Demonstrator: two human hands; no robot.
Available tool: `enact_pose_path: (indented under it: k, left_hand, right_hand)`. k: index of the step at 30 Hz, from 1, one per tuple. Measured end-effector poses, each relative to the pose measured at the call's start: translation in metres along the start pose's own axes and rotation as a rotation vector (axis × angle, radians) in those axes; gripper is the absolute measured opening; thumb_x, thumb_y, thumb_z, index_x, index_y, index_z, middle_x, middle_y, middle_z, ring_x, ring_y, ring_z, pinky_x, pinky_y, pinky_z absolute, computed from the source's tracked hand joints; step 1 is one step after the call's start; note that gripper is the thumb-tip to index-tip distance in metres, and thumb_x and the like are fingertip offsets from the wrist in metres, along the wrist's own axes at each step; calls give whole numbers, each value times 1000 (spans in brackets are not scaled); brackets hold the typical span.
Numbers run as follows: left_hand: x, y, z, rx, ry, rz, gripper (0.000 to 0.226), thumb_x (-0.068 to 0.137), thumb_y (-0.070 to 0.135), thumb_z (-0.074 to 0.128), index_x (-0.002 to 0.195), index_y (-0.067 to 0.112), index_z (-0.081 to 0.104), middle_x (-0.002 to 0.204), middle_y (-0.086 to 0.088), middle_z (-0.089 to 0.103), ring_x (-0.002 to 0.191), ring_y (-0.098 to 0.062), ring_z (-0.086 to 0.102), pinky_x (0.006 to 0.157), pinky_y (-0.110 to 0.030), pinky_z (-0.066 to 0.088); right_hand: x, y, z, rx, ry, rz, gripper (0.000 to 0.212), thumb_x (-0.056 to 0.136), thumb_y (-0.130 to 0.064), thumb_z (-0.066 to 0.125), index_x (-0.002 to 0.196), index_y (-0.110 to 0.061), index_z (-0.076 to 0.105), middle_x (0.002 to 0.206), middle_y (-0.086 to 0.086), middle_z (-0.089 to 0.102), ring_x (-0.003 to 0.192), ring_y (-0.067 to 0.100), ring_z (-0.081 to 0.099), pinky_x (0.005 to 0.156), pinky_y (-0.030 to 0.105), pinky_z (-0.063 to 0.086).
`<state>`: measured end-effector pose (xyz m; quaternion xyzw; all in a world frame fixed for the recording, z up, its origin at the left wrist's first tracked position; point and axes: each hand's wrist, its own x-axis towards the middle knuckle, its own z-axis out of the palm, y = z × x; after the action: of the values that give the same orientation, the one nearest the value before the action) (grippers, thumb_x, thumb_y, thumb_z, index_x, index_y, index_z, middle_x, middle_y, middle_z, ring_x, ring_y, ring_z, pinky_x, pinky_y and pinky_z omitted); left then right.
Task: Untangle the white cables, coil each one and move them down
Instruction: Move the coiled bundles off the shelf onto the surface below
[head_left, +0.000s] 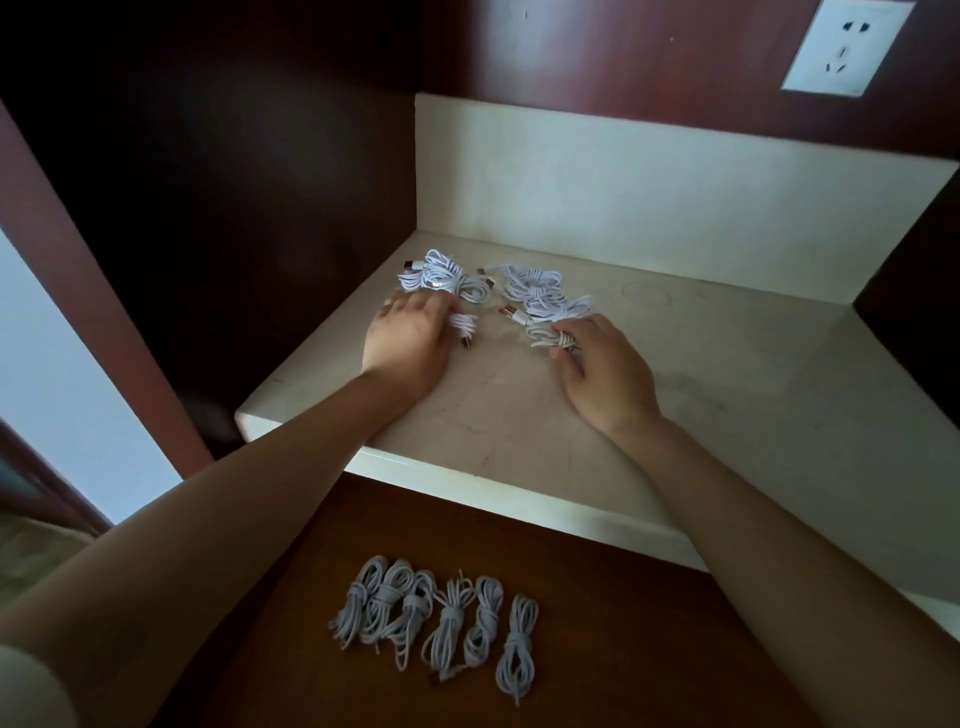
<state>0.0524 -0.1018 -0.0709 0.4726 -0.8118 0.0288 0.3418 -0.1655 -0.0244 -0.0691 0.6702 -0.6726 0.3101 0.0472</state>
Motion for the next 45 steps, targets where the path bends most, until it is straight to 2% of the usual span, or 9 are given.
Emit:
enact_pose_path:
  k: [5,9,15,20,23,29,36,41,45]
  left_hand:
    - [-37,20,-26,-326,-46,88,21,93,30,60,110,17,59,108,3,59,95,-13,55,74,-25,37]
    - [-85,51,-48,-601,-36,151,23,95,31,54,113,15,56,107,9,54,94,-8,56,80,-30,48]
    - [-152,85,-51,-747,-141,321,22,96,27,58,111,11,58,102,5,57,78,-13,59,63,-38,52]
    - [-189,98,-36,-797,-421,214,18,93,32,63,110,27,61,93,10,64,74,-12,64,62,-39,54]
    - [-200,111,-19,-669,-681,114,14,90,39,66,101,33,60,88,11,61,74,-8,61,64,-35,53]
    - [-192,129,42,-340,-946,-36,30,88,48,65,82,19,65,77,-2,67,74,-18,64,65,-38,51]
    - [-195,135,72,-23,-897,-106,40,82,63,64,76,23,59,78,4,61,74,-14,59,63,-26,45]
    - [-199,135,74,162,-834,46,49,83,68,56,64,24,47,67,6,51,76,-17,59,70,-30,38]
    - [-201,131,77,259,-828,104,52,83,72,49,89,22,61,96,-2,60,106,-26,54,83,-38,37]
  right_hand:
    - [-44,-15,-30,297,97,55,28,92,-19,63,120,-17,64,113,-1,61,100,9,56,86,23,43]
    - [-94,-30,-56,426,92,79,24,93,-31,59,114,-20,65,99,-14,59,83,-2,54,75,15,42]
    - [-178,-33,-71,384,-76,91,28,93,-42,54,113,-26,65,102,-16,60,93,0,58,76,18,45]
    - [-228,-11,-67,201,-333,268,13,92,-36,62,105,-35,63,99,-18,59,88,0,57,73,23,47]
    - [-241,10,-58,141,-529,418,9,90,-27,66,98,-32,65,91,-13,63,82,4,59,69,23,46]
    - [-234,41,-41,262,-628,731,8,90,-15,66,88,-20,62,82,-2,62,70,9,58,62,21,47]
    - [-229,36,-14,384,-719,990,20,89,-16,71,103,-5,64,80,4,60,66,12,60,51,23,53]
    - [-236,34,4,400,-768,1019,14,90,-16,70,94,-10,58,80,5,61,63,14,62,58,27,56]
    - [-242,31,13,449,-739,1002,19,93,-24,66,83,-15,53,80,5,62,61,15,62,57,29,56]
